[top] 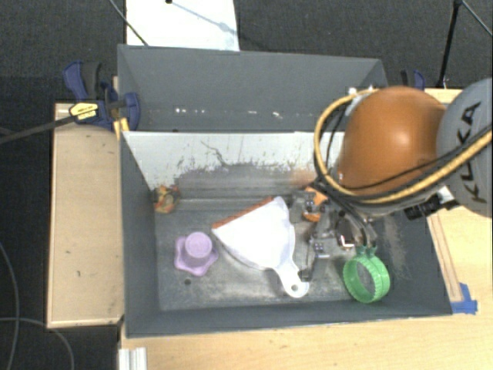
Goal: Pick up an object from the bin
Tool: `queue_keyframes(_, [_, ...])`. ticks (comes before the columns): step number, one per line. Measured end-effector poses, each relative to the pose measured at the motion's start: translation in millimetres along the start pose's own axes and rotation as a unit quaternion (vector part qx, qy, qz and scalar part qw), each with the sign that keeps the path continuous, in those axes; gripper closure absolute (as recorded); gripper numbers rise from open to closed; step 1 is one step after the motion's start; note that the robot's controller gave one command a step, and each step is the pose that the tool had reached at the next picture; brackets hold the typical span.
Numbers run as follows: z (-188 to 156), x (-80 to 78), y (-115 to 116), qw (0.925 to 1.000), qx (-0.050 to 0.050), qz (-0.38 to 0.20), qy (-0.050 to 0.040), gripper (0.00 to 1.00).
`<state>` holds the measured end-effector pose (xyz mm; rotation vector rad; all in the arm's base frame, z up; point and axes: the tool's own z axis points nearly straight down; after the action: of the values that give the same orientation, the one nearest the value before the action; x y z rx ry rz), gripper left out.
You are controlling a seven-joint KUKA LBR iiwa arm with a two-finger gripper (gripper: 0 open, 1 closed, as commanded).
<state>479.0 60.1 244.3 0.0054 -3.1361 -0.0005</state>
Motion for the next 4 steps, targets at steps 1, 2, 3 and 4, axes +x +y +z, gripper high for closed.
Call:
queue_keyframes(1, [-3.9, -1.4, -0.4, 1.0000, 0.000, 0.001, -0.0041, 0.00])
queue_keyframes(2, [48.1, -6.5, -4.7, 0.9999, -0.001, 0.007, -0.0076, 0.00])
queue_keyframes(3, [115.4, -16.4, -14.4, 0.9998, -0.001, 0.020, -0.0060, 0.00])
queue_keyframes(4, [140.0, -11.3, 3.2, 0.9938, 0.000, 0.111, -0.0023, 0.00])
